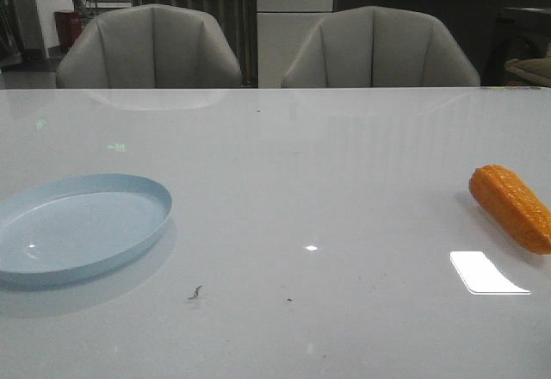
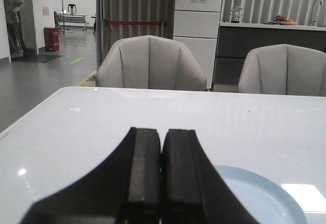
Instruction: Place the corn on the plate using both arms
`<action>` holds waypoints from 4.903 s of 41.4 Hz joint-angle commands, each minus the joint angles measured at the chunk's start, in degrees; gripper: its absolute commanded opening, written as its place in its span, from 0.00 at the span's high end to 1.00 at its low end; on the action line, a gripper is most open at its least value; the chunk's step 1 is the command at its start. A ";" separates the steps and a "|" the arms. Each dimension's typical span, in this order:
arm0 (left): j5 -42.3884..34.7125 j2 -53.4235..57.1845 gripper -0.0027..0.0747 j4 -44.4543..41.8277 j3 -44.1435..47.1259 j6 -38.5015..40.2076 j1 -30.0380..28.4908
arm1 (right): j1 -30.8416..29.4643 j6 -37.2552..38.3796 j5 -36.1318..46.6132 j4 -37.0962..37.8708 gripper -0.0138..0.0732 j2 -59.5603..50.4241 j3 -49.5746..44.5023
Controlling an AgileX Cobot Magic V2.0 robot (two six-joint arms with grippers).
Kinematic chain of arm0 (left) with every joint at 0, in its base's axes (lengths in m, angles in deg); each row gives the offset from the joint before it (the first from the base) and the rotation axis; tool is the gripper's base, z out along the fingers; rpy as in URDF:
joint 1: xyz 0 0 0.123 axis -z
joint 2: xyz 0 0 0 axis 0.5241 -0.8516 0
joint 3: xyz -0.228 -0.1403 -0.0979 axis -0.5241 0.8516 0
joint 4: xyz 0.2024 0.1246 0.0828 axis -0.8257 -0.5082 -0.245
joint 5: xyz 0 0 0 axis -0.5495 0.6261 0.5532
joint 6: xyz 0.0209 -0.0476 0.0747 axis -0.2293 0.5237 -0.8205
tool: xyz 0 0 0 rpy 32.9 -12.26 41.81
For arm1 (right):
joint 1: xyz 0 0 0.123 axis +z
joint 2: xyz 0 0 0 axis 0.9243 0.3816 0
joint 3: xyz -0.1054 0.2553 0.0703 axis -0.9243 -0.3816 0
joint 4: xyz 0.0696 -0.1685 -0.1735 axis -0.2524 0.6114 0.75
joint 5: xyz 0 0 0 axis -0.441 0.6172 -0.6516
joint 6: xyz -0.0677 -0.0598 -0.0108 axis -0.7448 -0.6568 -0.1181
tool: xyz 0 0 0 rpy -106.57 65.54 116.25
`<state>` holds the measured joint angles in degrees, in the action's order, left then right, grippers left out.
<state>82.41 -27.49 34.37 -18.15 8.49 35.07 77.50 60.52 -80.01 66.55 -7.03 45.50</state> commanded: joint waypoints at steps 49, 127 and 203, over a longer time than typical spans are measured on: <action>-6.27 1.09 0.84 0.42 2.25 0.11 0.39 | 0.12 -0.43 6.28 -0.24 0.78 -1.43 1.21; -9.50 -54.94 0.84 -7.43 -30.88 0.11 0.39 | 0.12 -0.43 9.84 -0.24 0.78 61.87 36.32; 48.36 -106.37 0.31 9.55 -73.31 -1.95 0.53 | 0.12 -0.43 -3.25 -0.24 0.28 61.87 36.32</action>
<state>131.10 -135.67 42.84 -89.66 6.52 35.16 77.50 60.52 -86.70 66.55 55.75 79.81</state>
